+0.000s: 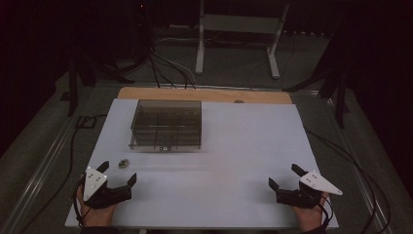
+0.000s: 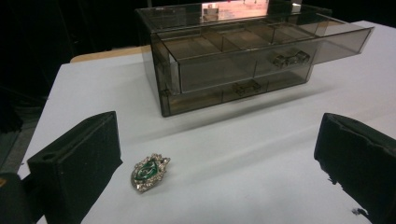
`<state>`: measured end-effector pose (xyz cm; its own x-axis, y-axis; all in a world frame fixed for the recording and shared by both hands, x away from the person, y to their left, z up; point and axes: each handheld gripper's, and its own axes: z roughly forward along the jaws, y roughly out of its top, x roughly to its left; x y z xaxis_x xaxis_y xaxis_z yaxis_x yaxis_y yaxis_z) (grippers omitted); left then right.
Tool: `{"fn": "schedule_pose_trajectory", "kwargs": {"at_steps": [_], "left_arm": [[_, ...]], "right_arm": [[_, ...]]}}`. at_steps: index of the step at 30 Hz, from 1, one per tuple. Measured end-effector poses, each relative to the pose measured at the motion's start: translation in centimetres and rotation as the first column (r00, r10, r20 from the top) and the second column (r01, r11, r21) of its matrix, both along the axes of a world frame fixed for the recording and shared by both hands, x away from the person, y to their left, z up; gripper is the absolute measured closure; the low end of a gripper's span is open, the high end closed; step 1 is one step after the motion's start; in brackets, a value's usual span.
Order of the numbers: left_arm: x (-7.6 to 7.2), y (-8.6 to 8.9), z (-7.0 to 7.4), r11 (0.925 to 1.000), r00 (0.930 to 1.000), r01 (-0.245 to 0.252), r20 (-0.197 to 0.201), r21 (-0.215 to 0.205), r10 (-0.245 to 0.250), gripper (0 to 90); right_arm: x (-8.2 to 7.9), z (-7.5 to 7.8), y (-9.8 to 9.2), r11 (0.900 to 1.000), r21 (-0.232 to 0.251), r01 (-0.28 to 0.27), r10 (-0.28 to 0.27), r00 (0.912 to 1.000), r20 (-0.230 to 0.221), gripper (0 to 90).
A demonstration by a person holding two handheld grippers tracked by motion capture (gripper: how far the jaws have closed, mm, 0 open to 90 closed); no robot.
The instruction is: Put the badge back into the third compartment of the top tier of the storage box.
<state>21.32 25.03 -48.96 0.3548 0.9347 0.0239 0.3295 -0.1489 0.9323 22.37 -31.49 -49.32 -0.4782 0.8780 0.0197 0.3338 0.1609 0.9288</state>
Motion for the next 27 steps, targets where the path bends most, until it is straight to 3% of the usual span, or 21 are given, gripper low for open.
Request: {"fn": "schedule_pose_trajectory", "kwargs": {"at_steps": [27], "left_arm": [[0.59, -0.24, 0.41, 0.9991, 0.9997, -0.023, -0.008, 0.036, 0.023, 1.4]], "right_arm": [[-0.34, 0.12, 0.12, 1.0, 0.003, -0.006, 0.006, 0.9995, 0.03, 0.0]]}}
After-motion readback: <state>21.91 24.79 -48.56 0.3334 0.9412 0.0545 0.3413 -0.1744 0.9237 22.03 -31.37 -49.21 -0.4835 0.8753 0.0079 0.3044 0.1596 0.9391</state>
